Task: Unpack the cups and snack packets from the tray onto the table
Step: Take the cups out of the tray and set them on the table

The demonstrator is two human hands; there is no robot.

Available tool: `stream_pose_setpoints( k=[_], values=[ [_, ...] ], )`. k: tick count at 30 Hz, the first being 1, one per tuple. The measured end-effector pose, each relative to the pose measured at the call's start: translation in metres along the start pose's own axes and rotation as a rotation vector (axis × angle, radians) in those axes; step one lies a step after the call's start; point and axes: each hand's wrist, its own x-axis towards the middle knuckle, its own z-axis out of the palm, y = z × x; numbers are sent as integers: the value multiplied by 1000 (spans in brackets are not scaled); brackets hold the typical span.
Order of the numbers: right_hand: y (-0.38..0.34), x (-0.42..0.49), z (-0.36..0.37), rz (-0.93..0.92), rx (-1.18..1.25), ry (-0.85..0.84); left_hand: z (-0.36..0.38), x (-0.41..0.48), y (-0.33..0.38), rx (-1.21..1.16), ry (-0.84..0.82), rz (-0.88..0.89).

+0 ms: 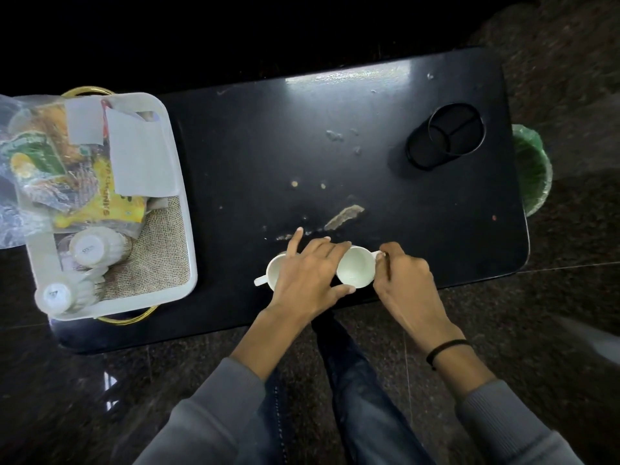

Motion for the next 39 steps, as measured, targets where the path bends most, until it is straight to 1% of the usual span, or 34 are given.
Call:
stream_pose_setpoints(
  k=[7, 10, 13, 17, 20, 22, 25, 28, 31, 34, 39],
  values=[
    [9, 4, -1, -4, -24, -6, 1, 4, 4, -25, -28, 9],
    [6, 5, -4, -18, -141, 19, -2, 3, 6, -18, -30, 7],
    [-3, 6, -9, -71, -253, 64, -8, 2, 8, -33, -14, 1],
    [-29, 15, -18, -180, -252, 88, -24, -3, 2, -63, 91, -37],
    [-59, 23, -21, -298, -217, 78, -38, -12, -11, -105, 210, -112],
    [-79, 28, -22, -366, -185, 67, -48, -17, -20, -147, 246, -160],
    [-122, 32, -9, -495, -134, 22, -61, -36, -51, -185, 306, -246],
    [-166, 33, 12, -585, -79, -37, -71, -58, -90, -151, 353, -322],
    [-210, 29, 41, -667, -42, -144, -77, -87, -132, -90, 396, -414],
    [-246, 24, 68, -715, -46, -233, -82, -110, -168, -32, 435, -501],
    [-297, 18, 111, -714, -54, -338, -87, -132, -223, 8, 372, -604]
  ],
)
